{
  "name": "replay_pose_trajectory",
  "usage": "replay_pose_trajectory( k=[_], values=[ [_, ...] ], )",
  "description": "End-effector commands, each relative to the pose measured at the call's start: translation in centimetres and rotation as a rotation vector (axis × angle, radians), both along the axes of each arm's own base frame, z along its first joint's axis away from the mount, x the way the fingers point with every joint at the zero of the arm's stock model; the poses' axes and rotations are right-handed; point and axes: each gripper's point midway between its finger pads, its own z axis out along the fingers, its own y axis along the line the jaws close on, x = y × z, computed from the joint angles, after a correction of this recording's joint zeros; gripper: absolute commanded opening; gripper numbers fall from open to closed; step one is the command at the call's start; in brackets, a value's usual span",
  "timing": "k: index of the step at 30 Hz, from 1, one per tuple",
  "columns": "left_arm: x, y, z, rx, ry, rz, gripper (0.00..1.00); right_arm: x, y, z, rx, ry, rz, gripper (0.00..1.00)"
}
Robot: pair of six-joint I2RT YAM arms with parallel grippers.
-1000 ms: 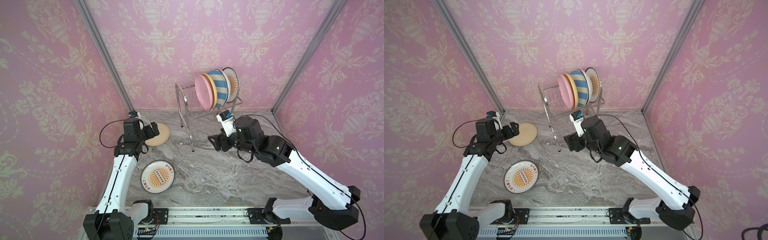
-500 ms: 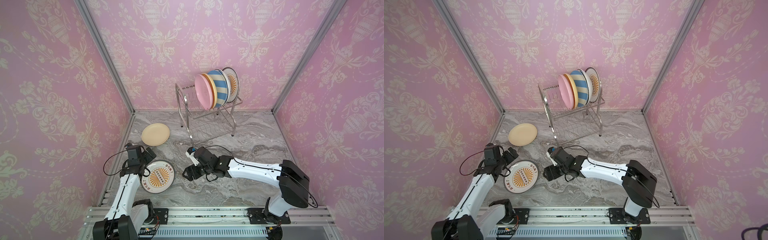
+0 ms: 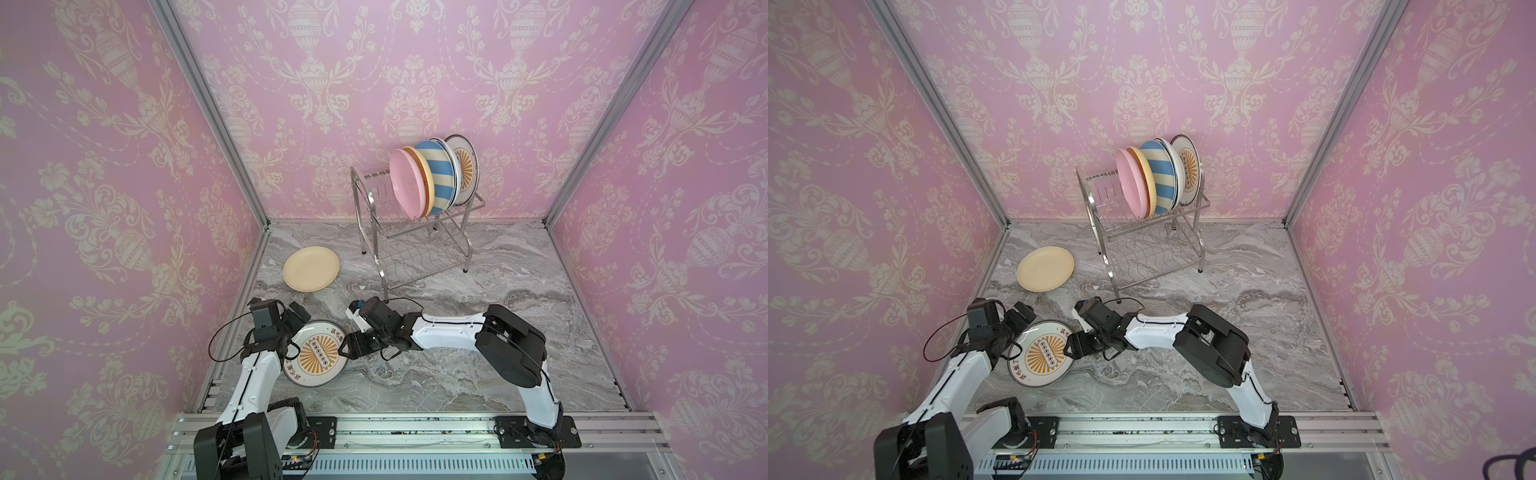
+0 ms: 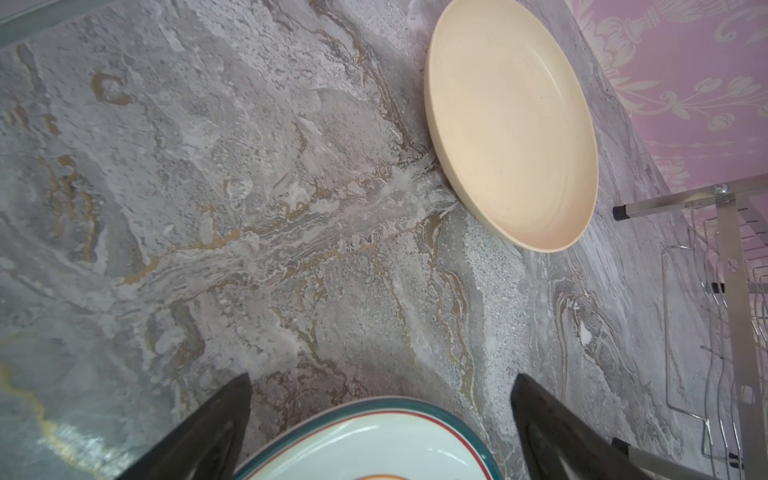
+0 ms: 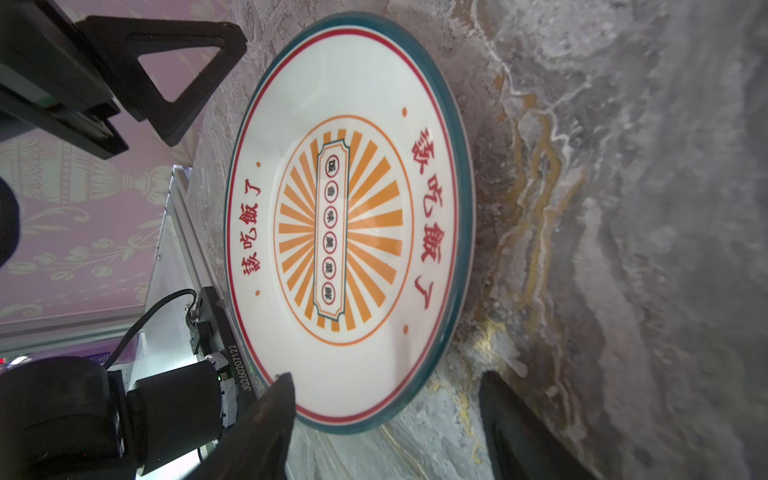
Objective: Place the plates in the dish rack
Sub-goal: 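Grasp the white sunburst plate's rim with the right gripper while the left gripper holds it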
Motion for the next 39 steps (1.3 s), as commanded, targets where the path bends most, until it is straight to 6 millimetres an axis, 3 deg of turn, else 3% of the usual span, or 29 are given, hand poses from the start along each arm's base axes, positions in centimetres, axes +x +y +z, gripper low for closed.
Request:
replay_pose_trajectory(
  k=[1,11,16,26,30,39],
  values=[
    [-0.4,-0.4,-1.0,-0.043,0.013,0.003,0.99,0.2,1.2,0.4,0.033,0.026,-0.003,0.69],
    [-0.6,-1.1,-1.3,-0.081,-0.005,-0.01,0.99,0.9,1.1,-1.4,0.011,0.051,-0.03,0.61],
    [-1.1,-1.3,-1.6,-0.082,0.0,-0.013,0.99,1.2,1.3,-1.9,0.024,0.061,-0.037,0.51],
    [-1.2,-1.8,-1.3,-0.093,-0.017,-0.034,0.99,2.2,0.6,-1.3,0.054,0.059,-0.085,0.36],
    [-1.1,-1.8,-1.0,-0.086,-0.021,-0.043,0.99,2.6,0.3,-0.7,0.083,0.063,-0.107,0.25],
    [-0.8,-2.2,-0.9,-0.107,-0.029,-0.059,0.99,2.7,1.0,0.1,0.116,0.077,-0.113,0.12]
  ],
)
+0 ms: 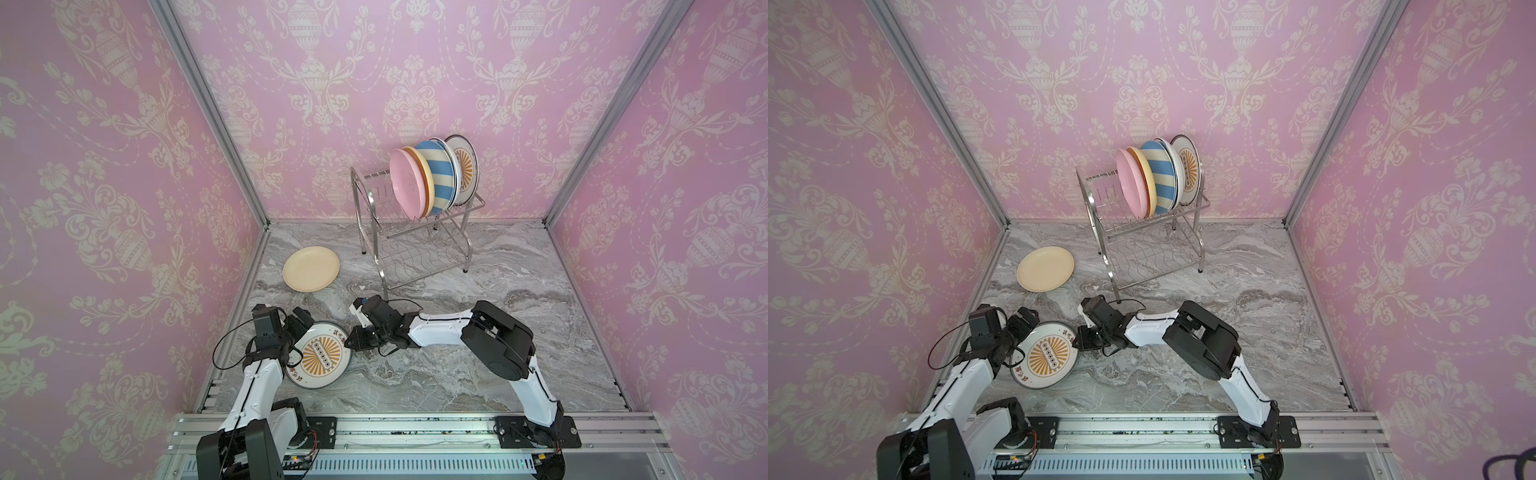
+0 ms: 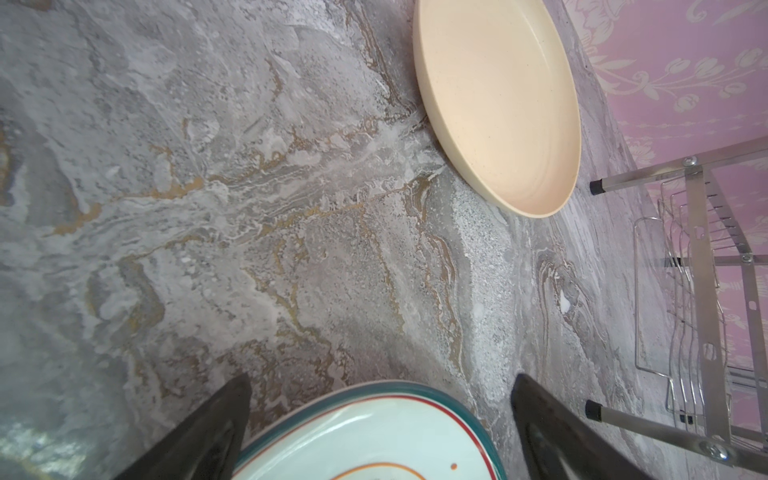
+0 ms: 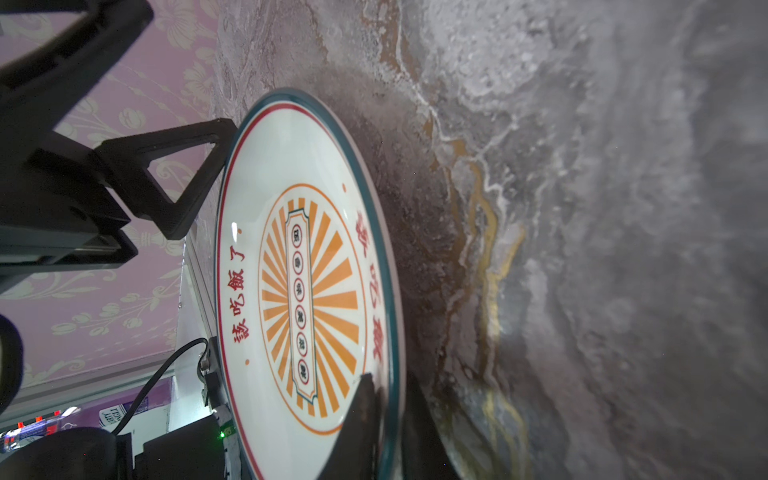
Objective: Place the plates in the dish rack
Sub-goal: 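Grasp the white sunburst plate's rim with the right gripper while the left gripper holds it, then lift the sunburst plate to the rack with the right gripper while the left gripper releases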
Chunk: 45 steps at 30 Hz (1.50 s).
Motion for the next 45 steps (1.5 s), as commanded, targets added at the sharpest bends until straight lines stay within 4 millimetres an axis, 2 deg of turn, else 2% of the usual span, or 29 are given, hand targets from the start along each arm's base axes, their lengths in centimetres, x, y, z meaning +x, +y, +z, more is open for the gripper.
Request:
replay_pose_trajectory(
  k=[1,7,12,17,21,25,29,31,35,38,41,45],
  values=[
    [-0.3,-0.8,-0.1,-0.039,0.005,-0.025,0.99,0.4,0.6,1.9,0.049,-0.022,-0.003,0.11],
    [-0.4,-0.7,1.0,0.001,-0.015,-0.049,0.99,1.0,0.0,2.6,0.002,-0.05,-0.021,0.0],
    [-0.2,-0.6,2.2,0.023,-0.043,-0.056,0.99,2.0,-1.2,4.0,-0.063,-0.112,-0.059,0.0],
    [0.7,-0.2,5.4,0.053,-0.113,-0.054,0.99,3.4,-4.1,7.0,-0.186,-0.247,-0.101,0.0],
    [1.9,0.2,9.3,0.093,-0.162,-0.066,0.99,3.9,-6.8,11.6,-0.243,-0.361,-0.136,0.0],
    [3.2,0.0,12.8,0.101,-0.227,-0.087,0.99,3.1,-9.3,15.2,-0.258,-0.445,-0.129,0.0],
    [4.3,-1.0,16.1,0.156,-0.287,-0.131,0.99,2.1,-13.1,18.7,-0.309,-0.555,-0.164,0.0],
    [5.2,-2.2,17.9,0.175,-0.315,-0.182,0.99,1.8,-15.4,21.3,-0.331,-0.624,-0.199,0.0],
    [7.5,-5.7,20.2,0.225,-0.365,-0.323,0.99,1.0,-20.2,27.9,-0.353,-0.764,-0.275,0.0],
    [9.0,-6.9,22.7,0.221,-0.46,-0.376,0.99,0.4,-24.1,32.5,-0.385,-0.851,-0.342,0.0],
    [10.4,-8.5,25.2,0.204,-0.554,-0.462,0.99,0.2,-27.6,36.1,-0.432,-0.937,-0.417,0.0],
    [12.0,-10.7,27.4,0.158,-0.641,-0.576,0.99,0.9,-30.2,40.8,-0.505,-1.062,-0.493,0.0]
  ],
)
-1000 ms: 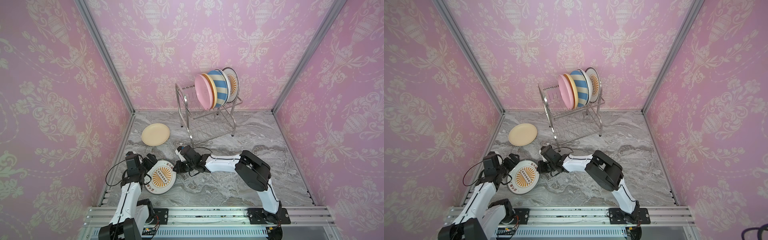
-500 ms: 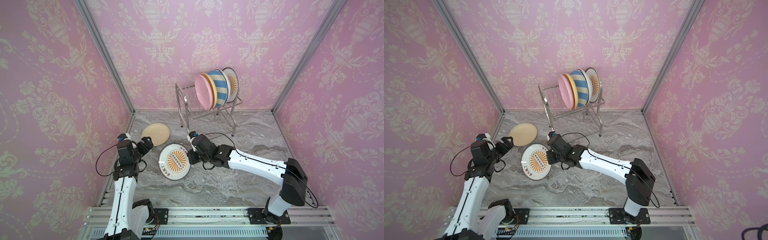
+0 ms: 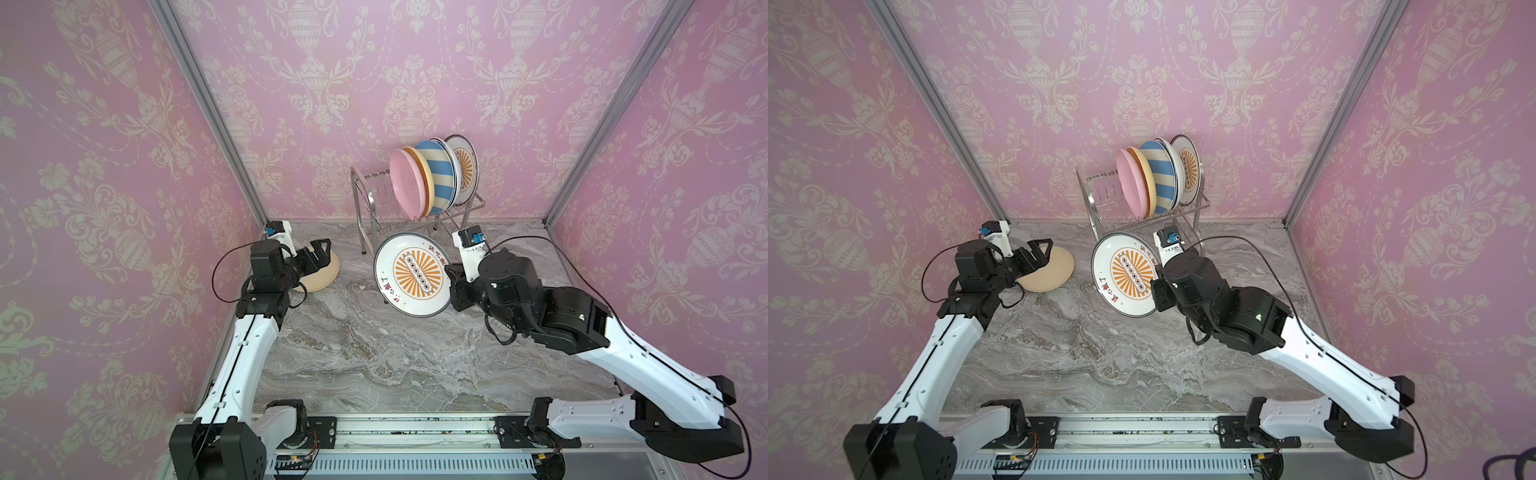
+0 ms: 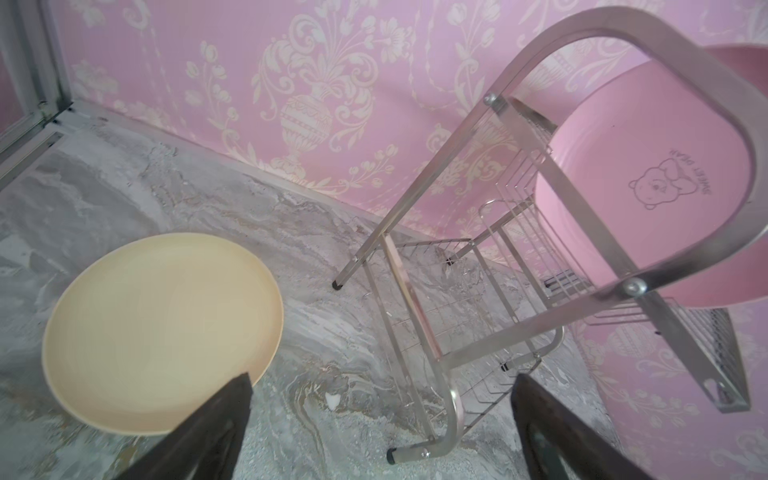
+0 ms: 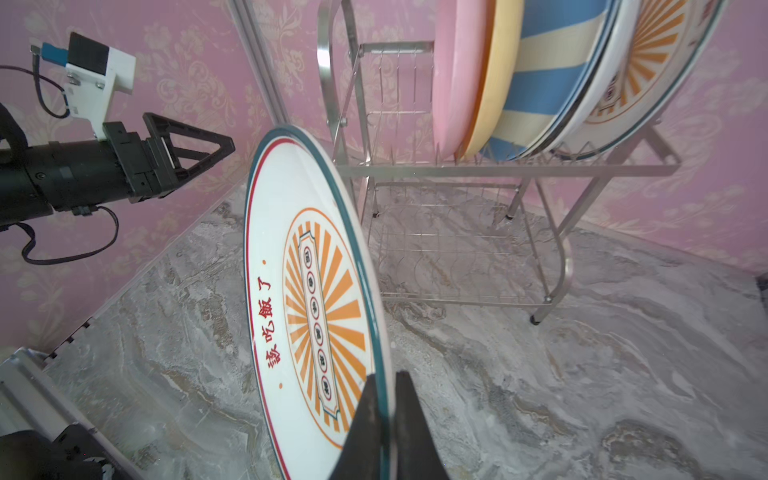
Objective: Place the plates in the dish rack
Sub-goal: 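Lift the sunburst plate to the rack with the right gripper while the left gripper releases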
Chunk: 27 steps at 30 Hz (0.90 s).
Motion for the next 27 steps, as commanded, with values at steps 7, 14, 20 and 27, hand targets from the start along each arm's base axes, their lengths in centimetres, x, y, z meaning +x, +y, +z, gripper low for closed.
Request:
replay_pose_trajectory(
  k=[7,14,20,27],
  values=[
    [1.6,-4.9,5.4,0.053,-0.193,-0.27,0.99,3.6,-3.0,10.3,-0.087,-0.294,-0.188,0.0],
    [1.4,-6.0,5.1,0.09,-0.187,-0.358,0.99,8.3,0.5,13.9,-0.119,-0.481,-0.318,0.0],
    [2.0,-6.0,3.1,0.104,-0.151,-0.368,0.99,13.1,3.9,14.9,-0.166,-0.528,-0.374,0.0],
    [2.2,-5.9,2.3,0.12,-0.138,-0.372,0.99,18.0,5.4,14.7,-0.247,-0.556,-0.462,0.0]
  ],
)
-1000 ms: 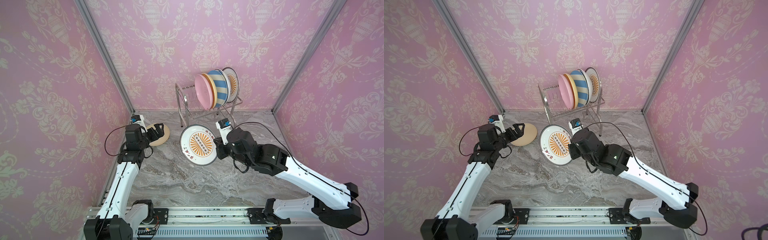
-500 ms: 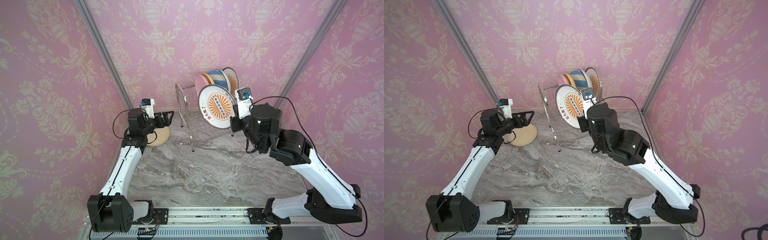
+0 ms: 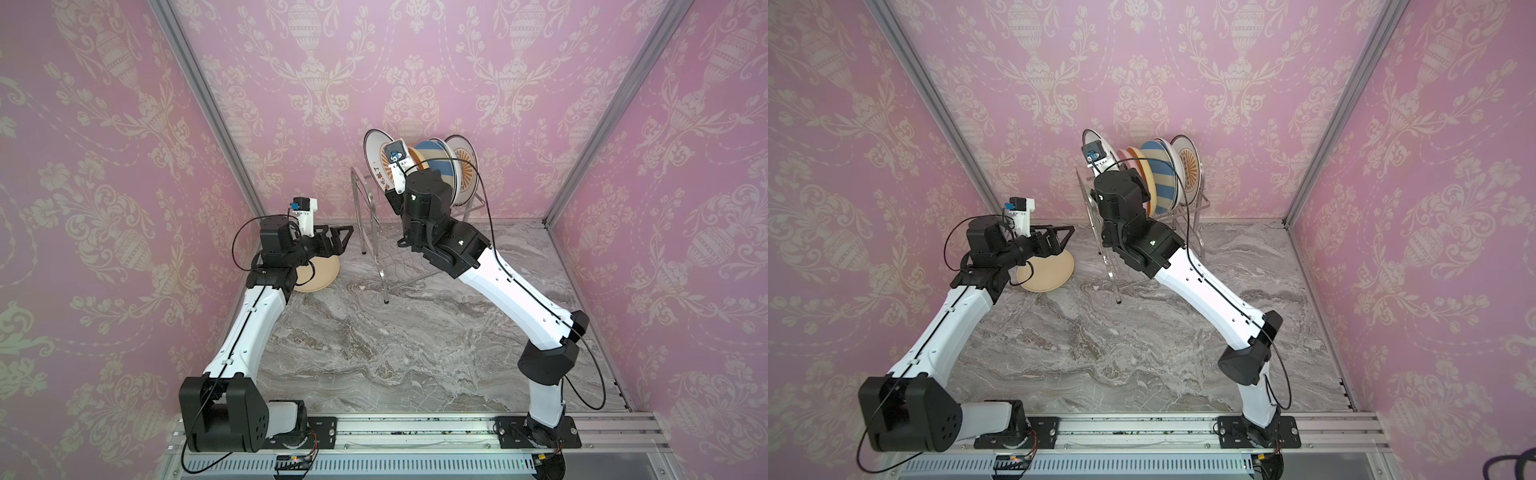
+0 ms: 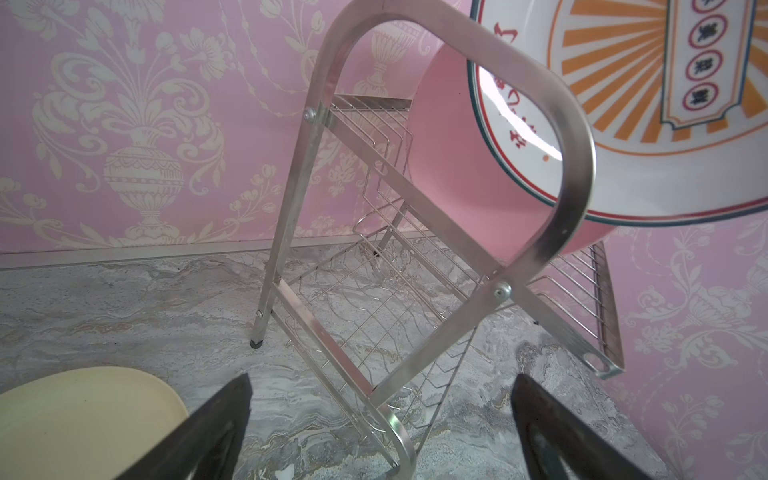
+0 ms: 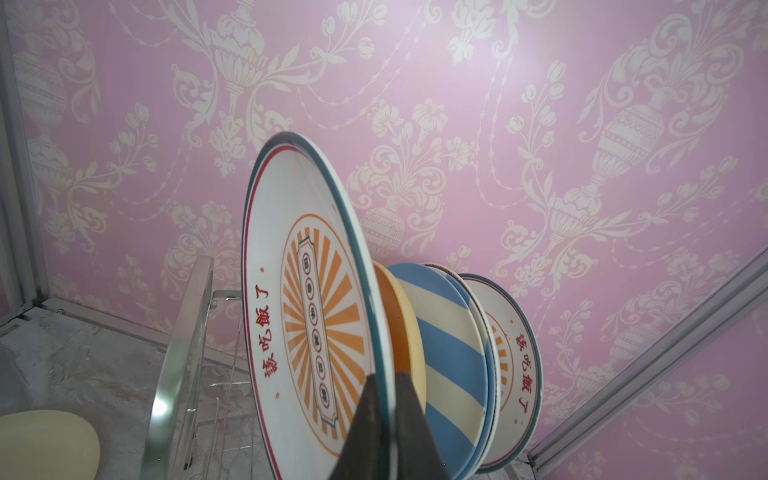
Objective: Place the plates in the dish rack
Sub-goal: 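Lift the sunburst plate to the rack with the right gripper while the left gripper releases, then lower the sunburst plate into the slot beside the pink plate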
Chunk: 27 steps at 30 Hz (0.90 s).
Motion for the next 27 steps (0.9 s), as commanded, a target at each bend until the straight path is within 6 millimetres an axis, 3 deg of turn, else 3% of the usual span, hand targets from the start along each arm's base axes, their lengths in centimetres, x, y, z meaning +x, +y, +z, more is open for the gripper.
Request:
replay_pose_trajectory(
  k=[1,17,27],
  values=[
    [-0.4,-0.5,-0.3,0.023,-0.01,-0.042,0.99,0.3,-2.4,3.7,0.065,-0.095,-0.078,0.0],
    [-0.2,-0.8,-1.1,0.008,-0.016,-0.065,0.99,4.9,-2.5,-2.0,0.107,0.02,-0.046,0.0],
    [-0.5,-0.9,-1.2,0.005,-0.027,-0.074,0.99,6.1,-2.2,-4.2,0.023,0.041,-0.124,0.0]
  ],
)
